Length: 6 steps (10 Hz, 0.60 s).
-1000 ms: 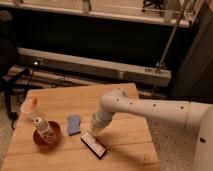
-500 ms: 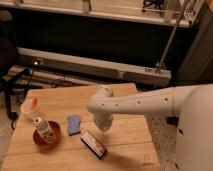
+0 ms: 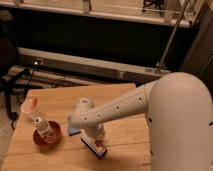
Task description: Push the eraser across the table
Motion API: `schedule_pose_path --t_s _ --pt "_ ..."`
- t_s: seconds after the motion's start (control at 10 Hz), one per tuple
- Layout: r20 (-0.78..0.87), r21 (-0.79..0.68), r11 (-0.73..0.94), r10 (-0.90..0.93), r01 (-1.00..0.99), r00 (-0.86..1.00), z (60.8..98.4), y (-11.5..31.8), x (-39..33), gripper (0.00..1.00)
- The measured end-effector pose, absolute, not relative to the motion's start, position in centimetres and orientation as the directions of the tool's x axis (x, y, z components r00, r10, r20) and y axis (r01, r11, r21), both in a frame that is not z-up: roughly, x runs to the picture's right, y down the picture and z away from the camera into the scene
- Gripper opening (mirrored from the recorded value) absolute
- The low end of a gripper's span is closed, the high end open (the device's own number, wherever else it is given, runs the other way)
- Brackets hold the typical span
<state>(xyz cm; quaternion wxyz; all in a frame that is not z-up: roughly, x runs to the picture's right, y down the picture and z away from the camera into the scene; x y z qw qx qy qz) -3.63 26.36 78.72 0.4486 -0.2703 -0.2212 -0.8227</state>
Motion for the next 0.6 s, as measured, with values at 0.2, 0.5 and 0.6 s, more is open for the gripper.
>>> schedule_pose_path --t_s 0.2,0.5,0.6 --pt "0.648 0.115 -0.478 -0.628 0.871 -0.430 79.1 27.6 -3.9 0.00" --pt "0.634 0.212 -0.301 -0.681 0.930 -0.365 79.0 28.1 -7.7 0.00" --pt "0.616 0.269 -0.223 -0.708 0.937 -0.345 78.9 27.1 -9.8 0.00"
